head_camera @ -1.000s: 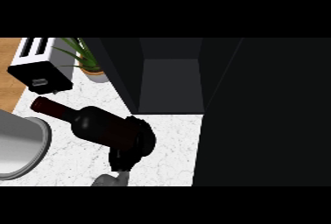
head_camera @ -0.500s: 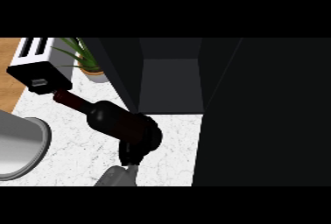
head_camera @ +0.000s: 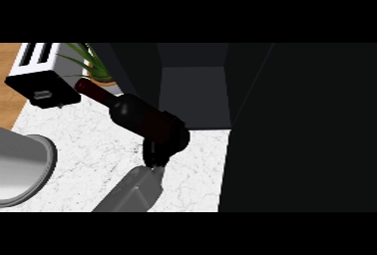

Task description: Pick up the wine, place it into the cabinet and close the cabinet

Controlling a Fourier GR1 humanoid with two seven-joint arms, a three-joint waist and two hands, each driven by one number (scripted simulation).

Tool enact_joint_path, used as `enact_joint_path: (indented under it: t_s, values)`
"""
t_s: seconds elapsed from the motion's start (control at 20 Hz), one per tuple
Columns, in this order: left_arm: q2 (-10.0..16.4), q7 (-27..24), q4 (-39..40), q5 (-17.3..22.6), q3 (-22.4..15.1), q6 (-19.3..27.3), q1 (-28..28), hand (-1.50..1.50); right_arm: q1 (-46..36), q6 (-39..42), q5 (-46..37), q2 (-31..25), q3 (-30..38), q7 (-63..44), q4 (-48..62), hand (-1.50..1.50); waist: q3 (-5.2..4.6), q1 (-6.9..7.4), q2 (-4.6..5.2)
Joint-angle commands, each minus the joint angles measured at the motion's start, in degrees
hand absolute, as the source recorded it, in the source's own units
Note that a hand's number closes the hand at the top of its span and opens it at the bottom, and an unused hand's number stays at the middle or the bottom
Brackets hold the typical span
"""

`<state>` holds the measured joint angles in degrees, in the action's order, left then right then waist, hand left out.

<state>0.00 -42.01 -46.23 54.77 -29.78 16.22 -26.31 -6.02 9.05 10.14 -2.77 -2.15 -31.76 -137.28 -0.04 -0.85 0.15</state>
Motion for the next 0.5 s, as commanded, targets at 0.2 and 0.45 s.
enact_joint_path:
  t_s: [0.2, 0.45]
  values:
    - [0.0, -1.18, 6.9, 8.39, -2.01, 2.17, -9.14, 1.5, -2.38, -1.44, 2.77, -0.54, 0.85, -3.33, -1.22, -1.5, -0.01, -0.25, 0.03]
    - [0.0, 2.79, 10.42, 8.01, 4.24, 1.35, -14.1, 1.5, 3.14, 1.49, 0.92, 0.7, 0.33, 4.55, 2.16, -1.5, 0.04, 0.11, -0.01]
